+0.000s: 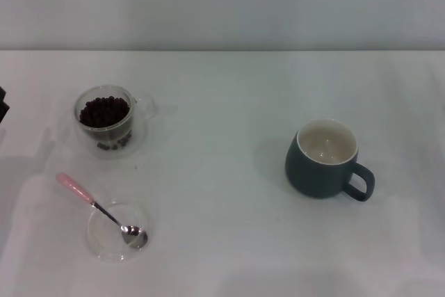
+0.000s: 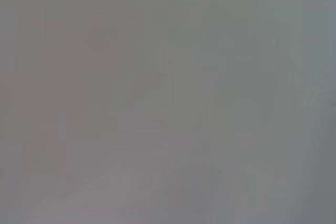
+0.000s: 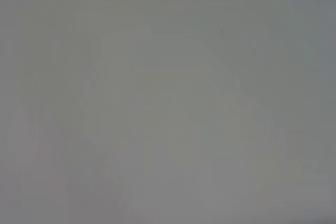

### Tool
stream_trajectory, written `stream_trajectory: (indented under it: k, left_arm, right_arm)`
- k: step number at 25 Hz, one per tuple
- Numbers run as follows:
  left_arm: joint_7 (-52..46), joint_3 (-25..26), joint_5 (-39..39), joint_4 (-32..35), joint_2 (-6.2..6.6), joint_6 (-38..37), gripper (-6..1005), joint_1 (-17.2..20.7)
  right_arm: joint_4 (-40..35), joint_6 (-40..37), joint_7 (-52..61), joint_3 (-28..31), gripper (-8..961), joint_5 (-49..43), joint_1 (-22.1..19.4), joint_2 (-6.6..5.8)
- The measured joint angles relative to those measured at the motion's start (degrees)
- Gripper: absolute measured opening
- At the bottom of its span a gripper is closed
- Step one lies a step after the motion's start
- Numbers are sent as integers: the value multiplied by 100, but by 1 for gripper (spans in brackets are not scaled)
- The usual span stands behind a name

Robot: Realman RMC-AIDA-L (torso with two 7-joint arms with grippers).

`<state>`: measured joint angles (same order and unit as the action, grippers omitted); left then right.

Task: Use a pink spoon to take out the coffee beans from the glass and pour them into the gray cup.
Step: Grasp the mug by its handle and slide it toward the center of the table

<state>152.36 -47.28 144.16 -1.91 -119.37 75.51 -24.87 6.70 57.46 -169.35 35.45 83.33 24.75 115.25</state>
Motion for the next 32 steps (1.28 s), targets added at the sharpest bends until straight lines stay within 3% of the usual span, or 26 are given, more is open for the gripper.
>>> stream_trajectory:
  k: [9, 19, 22, 25, 26, 32]
  left_arm:
    - [-6, 33, 8, 12, 9, -22, 893, 248]
    - [-3, 44, 142, 100, 9, -395, 893, 155]
    - [-1, 44, 141, 103, 9, -431, 893, 131]
    - [15, 14, 60, 127, 12, -422, 893, 139]
    - [16, 5, 17, 143, 15, -420, 893, 153]
    - [149, -2, -210, 178, 20, -411, 893, 237]
  right_arm:
    - [119, -10, -19, -4, 873, -28, 66, 11]
    - [-135, 56, 460, -345, 873, -273, 130, -16]
    - [102, 394, 455, -345, 872, -270, -103, -11]
    - [774, 1185, 266, -472, 872, -287, -712, -18]
    - [1102, 1628, 99, -726, 872, -293, -1044, -24]
    - [1671, 2536, 27, -1524, 872, -295, -1743, -31]
